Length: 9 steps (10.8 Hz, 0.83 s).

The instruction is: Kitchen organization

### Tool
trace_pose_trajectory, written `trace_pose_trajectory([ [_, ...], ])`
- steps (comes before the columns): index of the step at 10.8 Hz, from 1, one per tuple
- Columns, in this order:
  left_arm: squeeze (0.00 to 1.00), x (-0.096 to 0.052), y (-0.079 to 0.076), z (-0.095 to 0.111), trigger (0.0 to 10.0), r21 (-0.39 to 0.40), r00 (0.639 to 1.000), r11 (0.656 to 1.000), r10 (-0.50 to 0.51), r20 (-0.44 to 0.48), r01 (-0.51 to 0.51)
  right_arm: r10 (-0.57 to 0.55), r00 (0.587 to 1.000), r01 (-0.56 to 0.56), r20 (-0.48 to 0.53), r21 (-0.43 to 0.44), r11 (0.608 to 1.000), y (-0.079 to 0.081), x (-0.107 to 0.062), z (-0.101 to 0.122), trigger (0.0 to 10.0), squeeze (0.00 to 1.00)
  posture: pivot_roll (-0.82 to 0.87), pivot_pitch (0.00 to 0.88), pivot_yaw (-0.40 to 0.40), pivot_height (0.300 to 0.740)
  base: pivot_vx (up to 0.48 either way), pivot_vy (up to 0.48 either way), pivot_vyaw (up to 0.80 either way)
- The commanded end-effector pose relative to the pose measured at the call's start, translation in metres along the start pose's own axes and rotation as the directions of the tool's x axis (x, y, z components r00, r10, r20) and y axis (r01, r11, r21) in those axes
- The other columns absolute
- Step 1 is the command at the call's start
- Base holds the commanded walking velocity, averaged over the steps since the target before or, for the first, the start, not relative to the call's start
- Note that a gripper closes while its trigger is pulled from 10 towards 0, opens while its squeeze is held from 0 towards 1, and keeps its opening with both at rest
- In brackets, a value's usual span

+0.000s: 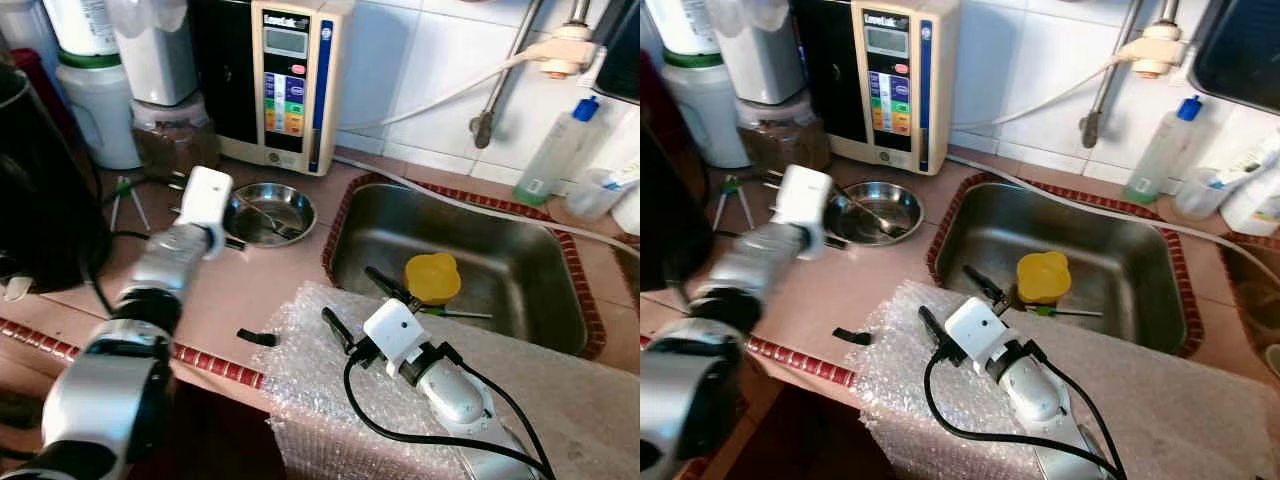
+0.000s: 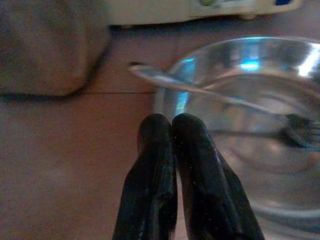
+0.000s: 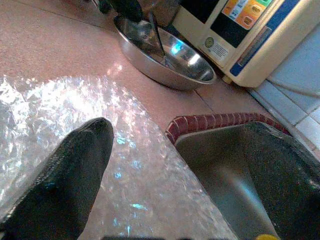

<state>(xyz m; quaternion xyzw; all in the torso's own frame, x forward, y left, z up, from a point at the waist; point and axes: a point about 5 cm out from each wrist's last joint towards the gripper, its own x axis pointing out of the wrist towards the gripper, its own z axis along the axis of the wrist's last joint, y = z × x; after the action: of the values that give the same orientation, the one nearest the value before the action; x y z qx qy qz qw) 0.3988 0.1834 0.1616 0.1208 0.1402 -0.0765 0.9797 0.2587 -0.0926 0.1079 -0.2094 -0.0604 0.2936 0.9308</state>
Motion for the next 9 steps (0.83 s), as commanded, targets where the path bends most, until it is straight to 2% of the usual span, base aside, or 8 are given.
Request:
trace_pose_trajectory([
  [1, 0.00, -0.002, -0.002, 0.001, 10.0, 0.033, 0.999, 0.999, -0.034, 0.002, 0.034, -0.012, 1.000, 0.012, 0.001, -0.012, 1.000, -0.005, 0.001, -0.001, 10.0, 1.00, 0.16, 0.000, -0.043, 0.740, 0.000, 0.000, 0.00],
  [2, 0.00, -0.008, 0.001, 0.000, 10.0, 0.066, 0.998, 0.996, -0.058, 0.010, 0.058, -0.012, 1.000, 0.012, 0.002, -0.012, 1.000, -0.005, 0.002, -0.001, 10.0, 1.00, 0.17, 0.000, -0.046, 0.740, 0.000, 0.000, 0.00],
  [4, 0.00, -0.014, 0.002, -0.007, 10.0, 0.068, 0.997, 0.994, -0.082, 0.011, 0.081, -0.013, 1.000, 0.013, 0.005, -0.016, 1.000, -0.007, 0.005, -0.001, 10.0, 1.00, 0.17, 0.000, -0.051, 0.740, 0.000, 0.000, 0.00],
  [5, 0.00, -0.014, -0.003, 0.013, 10.0, -0.021, 0.988, 0.999, -0.036, 0.150, 0.040, -0.008, 1.000, 0.008, 0.008, -0.023, 1.000, -0.008, 0.006, -0.001, 10.0, 1.00, 0.18, 0.000, -0.054, 0.740, 0.000, 0.000, 0.00],
  [7, 0.00, -0.015, -0.021, 0.033, 10.0, -0.018, 0.971, 0.997, -0.067, 0.229, 0.074, -0.006, 1.000, 0.006, 0.009, -0.028, 1.000, -0.008, 0.006, -0.002, 10.0, 1.00, 0.17, 0.000, -0.056, 0.740, 0.000, 0.000, 0.00],
  [9, 0.00, -0.012, -0.047, 0.023, 10.0, 0.051, 0.972, 0.986, -0.165, 0.169, 0.159, -0.004, 1.000, 0.005, 0.007, -0.036, 0.999, -0.008, 0.005, -0.002, 10.0, 1.00, 0.15, 0.000, -0.054, 0.740, 0.000, 0.000, 0.00],
])
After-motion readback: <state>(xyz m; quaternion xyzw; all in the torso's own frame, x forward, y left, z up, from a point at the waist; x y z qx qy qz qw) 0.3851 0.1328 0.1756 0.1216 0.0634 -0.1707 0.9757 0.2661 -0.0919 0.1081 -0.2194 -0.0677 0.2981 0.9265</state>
